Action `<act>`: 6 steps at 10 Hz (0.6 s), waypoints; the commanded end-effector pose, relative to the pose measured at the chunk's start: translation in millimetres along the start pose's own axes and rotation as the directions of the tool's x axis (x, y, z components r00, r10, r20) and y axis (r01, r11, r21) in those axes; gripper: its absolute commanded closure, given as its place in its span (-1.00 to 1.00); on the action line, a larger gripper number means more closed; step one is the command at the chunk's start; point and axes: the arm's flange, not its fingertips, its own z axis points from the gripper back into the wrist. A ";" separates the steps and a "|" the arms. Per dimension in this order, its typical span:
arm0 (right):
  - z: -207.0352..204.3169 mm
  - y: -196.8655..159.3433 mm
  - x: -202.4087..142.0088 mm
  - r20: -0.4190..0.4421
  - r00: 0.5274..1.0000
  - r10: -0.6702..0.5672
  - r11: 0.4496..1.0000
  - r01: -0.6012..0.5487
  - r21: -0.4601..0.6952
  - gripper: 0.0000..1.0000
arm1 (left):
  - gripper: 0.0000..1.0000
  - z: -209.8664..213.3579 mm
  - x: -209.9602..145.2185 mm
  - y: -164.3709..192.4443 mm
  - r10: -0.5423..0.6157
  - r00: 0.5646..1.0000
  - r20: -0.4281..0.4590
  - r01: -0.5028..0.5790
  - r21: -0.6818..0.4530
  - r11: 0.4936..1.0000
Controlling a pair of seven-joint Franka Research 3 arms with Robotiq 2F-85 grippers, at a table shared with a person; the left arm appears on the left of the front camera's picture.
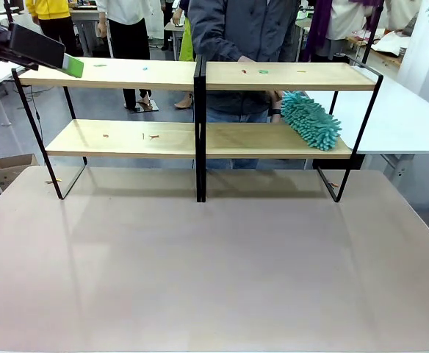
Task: Clean the shelves.
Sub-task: Clean another randomly selected level of the Shelf with the Duster.
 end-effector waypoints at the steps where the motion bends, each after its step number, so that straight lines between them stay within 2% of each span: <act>1: 2.1 0.4 0.9 -0.003 0.999 0.032 0.999 -0.032 0.008 0.75 | -1.00 1.2 -0.2 0.8 0.001 1.000 0.004 -0.001 -0.001 1.000; 2: 0.0 0.0 0.0 0.000 1.000 0.000 1.000 0.000 0.000 0.75 | -1.00 1.2 -0.2 0.8 0.001 1.000 0.004 -0.001 -0.001 1.000; 3: 2.3 5.4 -14.1 -0.065 0.996 0.054 0.998 -0.056 -0.039 0.75 | -1.00 1.2 -0.2 0.8 0.001 1.000 0.004 -0.001 -0.001 1.000; 4: 3.9 13.2 -11.5 -0.045 0.994 0.102 0.995 -0.103 -0.011 0.75 | -1.00 1.2 -0.2 0.8 0.001 1.000 0.004 -0.001 -0.001 1.000; 6: 33.1 18.1 -5.3 0.000 0.993 0.119 0.990 -0.118 -0.083 0.75 | -1.00 1.2 -0.2 0.8 0.001 1.000 0.004 -0.001 -0.001 1.000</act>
